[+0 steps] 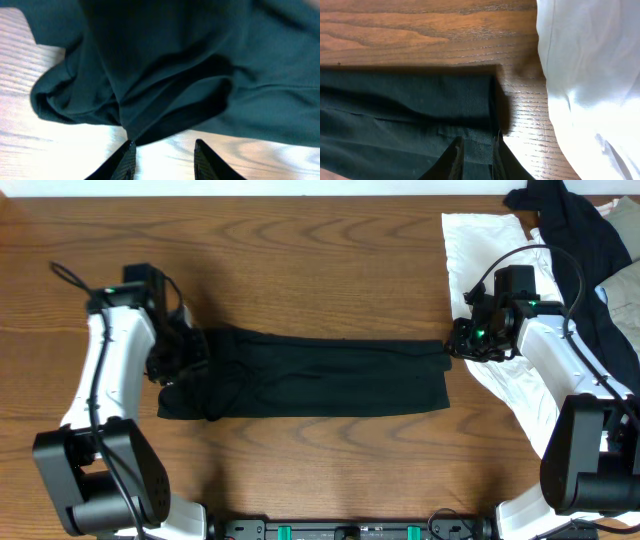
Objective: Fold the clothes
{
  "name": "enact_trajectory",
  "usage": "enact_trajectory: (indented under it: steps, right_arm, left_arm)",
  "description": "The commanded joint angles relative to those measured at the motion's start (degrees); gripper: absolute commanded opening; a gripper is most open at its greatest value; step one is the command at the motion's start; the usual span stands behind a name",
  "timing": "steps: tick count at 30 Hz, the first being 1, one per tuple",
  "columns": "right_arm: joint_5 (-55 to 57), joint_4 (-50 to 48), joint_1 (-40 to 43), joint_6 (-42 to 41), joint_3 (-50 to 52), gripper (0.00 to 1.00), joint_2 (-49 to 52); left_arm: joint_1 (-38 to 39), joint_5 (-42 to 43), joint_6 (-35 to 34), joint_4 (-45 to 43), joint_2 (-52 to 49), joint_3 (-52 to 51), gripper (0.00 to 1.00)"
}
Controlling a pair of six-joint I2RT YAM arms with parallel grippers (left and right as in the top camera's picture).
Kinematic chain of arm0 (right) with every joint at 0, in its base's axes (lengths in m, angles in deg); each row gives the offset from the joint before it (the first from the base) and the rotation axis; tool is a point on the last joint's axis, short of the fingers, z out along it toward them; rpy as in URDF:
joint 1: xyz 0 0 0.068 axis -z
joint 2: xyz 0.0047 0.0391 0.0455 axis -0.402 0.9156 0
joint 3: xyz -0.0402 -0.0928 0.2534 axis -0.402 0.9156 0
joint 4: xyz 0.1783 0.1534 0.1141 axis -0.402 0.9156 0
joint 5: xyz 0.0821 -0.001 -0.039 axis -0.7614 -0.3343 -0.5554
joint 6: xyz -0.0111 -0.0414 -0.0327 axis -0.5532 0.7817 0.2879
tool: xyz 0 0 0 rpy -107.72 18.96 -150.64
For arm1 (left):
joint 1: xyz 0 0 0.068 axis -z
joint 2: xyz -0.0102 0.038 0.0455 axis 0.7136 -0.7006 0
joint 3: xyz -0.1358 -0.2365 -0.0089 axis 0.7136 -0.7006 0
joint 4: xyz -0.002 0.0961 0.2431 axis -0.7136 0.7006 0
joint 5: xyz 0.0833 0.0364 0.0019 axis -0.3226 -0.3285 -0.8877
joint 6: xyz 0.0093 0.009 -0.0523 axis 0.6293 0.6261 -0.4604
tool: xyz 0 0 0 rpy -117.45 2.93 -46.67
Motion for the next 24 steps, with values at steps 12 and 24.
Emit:
enact_trajectory:
  steps: [12,24]
  right_arm:
    - [0.17,0.22,0.37,0.48,0.02,0.18,-1.05]
    - [0.17,0.26,0.37,0.48,0.02,0.18,-1.05]
  left_arm:
    - [3.58,-10.14,1.31,-12.35,0.57,-11.3,0.42]
    - [3.63,-10.1,1.31,-14.29,0.55,-12.81,0.35]
